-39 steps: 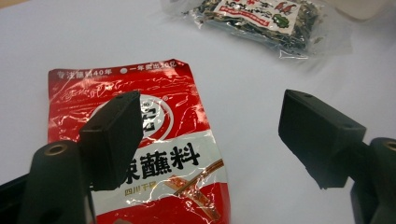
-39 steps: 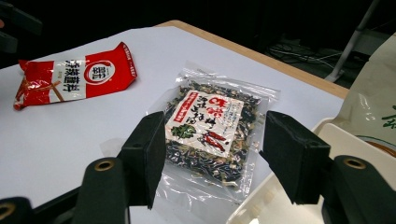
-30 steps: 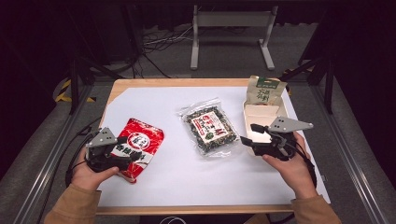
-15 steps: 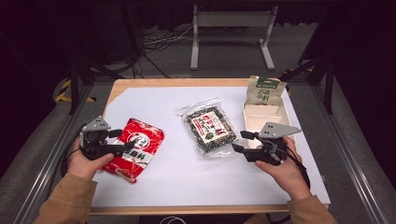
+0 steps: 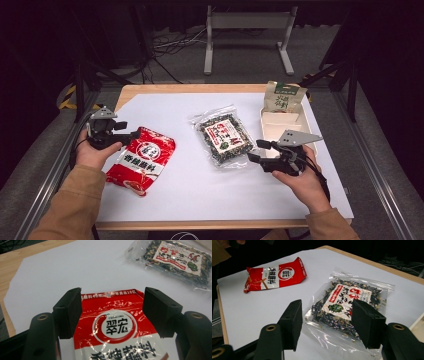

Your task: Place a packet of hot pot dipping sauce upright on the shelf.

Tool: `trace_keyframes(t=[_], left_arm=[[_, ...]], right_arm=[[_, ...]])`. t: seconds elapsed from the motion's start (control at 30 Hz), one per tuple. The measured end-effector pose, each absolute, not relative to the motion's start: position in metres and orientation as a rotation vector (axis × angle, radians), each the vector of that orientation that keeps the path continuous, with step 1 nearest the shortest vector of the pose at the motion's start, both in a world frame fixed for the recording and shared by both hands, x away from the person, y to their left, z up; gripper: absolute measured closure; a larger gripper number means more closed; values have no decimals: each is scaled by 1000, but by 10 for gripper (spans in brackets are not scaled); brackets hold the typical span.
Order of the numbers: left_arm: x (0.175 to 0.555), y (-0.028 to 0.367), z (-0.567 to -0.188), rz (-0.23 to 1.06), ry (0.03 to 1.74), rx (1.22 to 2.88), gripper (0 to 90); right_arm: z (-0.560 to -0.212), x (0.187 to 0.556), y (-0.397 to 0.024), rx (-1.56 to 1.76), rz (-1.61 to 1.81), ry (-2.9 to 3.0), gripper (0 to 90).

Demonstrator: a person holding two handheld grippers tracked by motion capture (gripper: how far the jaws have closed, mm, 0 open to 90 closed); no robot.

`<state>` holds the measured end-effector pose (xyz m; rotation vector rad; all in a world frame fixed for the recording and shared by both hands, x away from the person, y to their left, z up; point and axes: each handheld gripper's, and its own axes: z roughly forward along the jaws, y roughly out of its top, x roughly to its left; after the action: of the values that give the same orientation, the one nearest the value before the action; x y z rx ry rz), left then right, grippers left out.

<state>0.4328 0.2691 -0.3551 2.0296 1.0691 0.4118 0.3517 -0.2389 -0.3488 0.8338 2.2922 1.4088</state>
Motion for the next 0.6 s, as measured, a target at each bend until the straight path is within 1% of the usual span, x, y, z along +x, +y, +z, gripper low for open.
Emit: trace_keyframes(t=[0.1, 0.2, 0.3, 0.37, 0.47, 0.53, 0.6], left_arm=[[438, 270, -357, 407, 1070, 2032, 311], [446, 267, -359, 360, 1078, 2036, 316], [453, 264, -361, 375, 1093, 2057, 298], [459, 265, -363, 385, 1106, 2042, 289], [469, 269, -370, 354, 1138, 2018, 308], [474, 271, -375, 344, 1155, 2013, 356], [478, 273, -378, 351, 1161, 2012, 380]], right_arm=[[-350, 351, -238, 831, 1403, 2299, 422], [-350, 351, -237, 830, 1400, 2301, 422], [-352, 351, -236, 831, 1395, 2302, 420], [-353, 351, -236, 833, 1387, 2308, 419], [-355, 350, -235, 832, 1388, 2310, 415], [-357, 349, -234, 831, 1384, 2310, 411], [-358, 349, -234, 831, 1381, 2313, 410]])
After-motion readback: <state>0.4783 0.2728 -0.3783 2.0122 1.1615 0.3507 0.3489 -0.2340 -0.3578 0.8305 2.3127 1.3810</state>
